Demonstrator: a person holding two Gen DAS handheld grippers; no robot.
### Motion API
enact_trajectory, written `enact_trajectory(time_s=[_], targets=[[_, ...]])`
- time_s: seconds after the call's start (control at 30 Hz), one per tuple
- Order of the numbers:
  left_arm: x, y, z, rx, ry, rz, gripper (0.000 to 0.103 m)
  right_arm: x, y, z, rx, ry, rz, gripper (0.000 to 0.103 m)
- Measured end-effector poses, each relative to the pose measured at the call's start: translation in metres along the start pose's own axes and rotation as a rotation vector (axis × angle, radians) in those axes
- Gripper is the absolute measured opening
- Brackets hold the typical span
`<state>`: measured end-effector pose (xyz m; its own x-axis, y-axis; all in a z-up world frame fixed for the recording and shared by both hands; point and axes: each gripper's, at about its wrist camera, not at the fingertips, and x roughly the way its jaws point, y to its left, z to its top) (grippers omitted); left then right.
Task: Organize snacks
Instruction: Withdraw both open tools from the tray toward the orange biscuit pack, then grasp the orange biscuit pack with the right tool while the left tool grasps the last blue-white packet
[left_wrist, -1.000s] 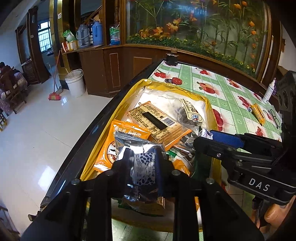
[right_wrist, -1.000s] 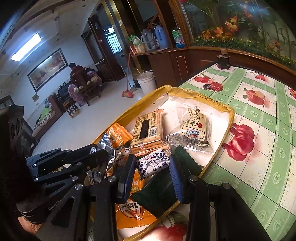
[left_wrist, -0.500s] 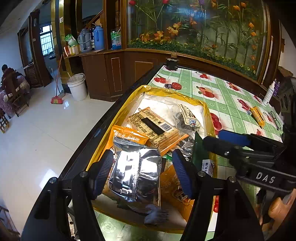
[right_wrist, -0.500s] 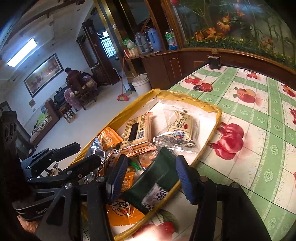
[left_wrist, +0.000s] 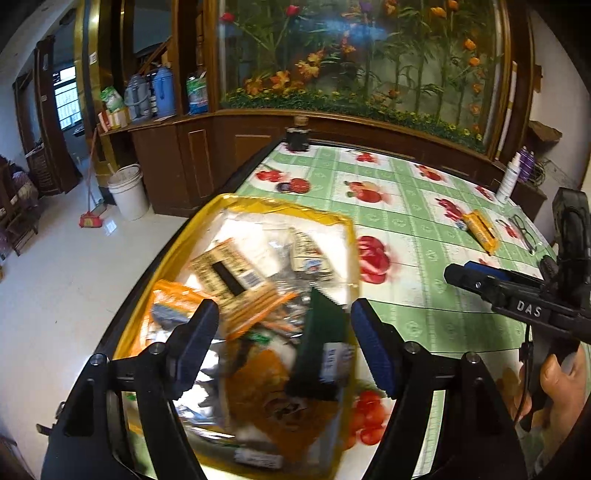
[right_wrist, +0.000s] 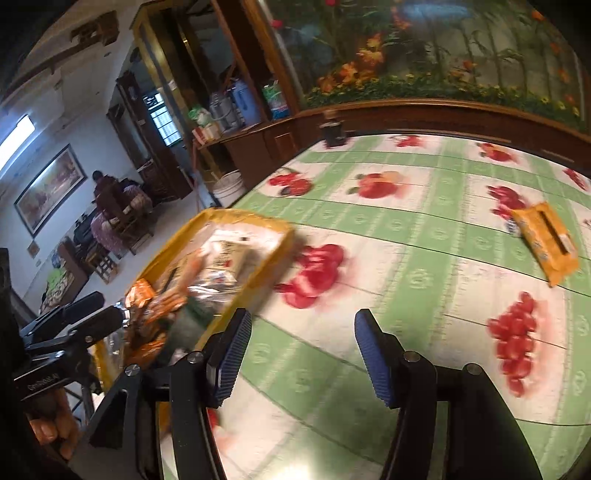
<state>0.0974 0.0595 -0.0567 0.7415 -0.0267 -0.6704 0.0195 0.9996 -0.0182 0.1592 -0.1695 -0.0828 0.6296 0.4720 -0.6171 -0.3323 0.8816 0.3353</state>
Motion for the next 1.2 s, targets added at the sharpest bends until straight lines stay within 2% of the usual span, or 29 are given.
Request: enact_trajectory(time_s=[0.1, 0.17, 0.33, 0.47, 0.63, 0.77, 0.87, 0.93, 1.1, 1.13, 1.2], targets=[[0.004, -0.023, 0.005, 0.044, 0.005, -0.022, 0.074, -0.010, -0.034, 0.001, 0.031, -0.025, -0.044, 0.064], [0.006, -0.036, 0.007, 0.065, 0.009, -0.038, 0.074, -0.016, -0.053, 0.004, 0.037, -0.040, -0.079, 0.074], [0.015, -0.068, 0.015, 0.100, 0.024, -0.098, 0.074, -0.024, -0.098, 0.014, 0.065, -0.060, -0.134, 0.075], [0.024, -0.092, 0.025, 0.130, 0.038, -0.145, 0.074, -0.028, -0.126, 0.023, 0.051, -0.076, -0.180, 0.084], [0.041, -0.122, 0.041, 0.168, 0.056, -0.204, 0.074, -0.018, -0.162, 0.039, -0.010, -0.058, -0.240, 0.085], [0.051, -0.137, 0.048, 0.193, 0.069, -0.224, 0.074, 0.001, -0.182, 0.049, -0.052, -0.020, -0.248, 0.085], [0.060, -0.144, 0.050, 0.206, 0.088, -0.253, 0.074, 0.021, -0.192, 0.056, -0.083, 0.038, -0.228, 0.087], [0.069, -0.148, 0.052, 0.218, 0.104, -0.255, 0.074, 0.025, -0.192, 0.063, -0.111, 0.036, -0.216, 0.088], [0.098, -0.161, 0.062, 0.252, 0.152, -0.268, 0.074, 0.039, -0.196, 0.072, -0.169, 0.084, -0.269, 0.089], [0.104, -0.165, 0.064, 0.262, 0.157, -0.277, 0.074, 0.039, -0.198, 0.072, -0.163, 0.084, -0.271, 0.088], [0.115, -0.175, 0.069, 0.280, 0.173, -0.282, 0.074, 0.033, -0.204, 0.072, -0.131, 0.071, -0.286, 0.074]])
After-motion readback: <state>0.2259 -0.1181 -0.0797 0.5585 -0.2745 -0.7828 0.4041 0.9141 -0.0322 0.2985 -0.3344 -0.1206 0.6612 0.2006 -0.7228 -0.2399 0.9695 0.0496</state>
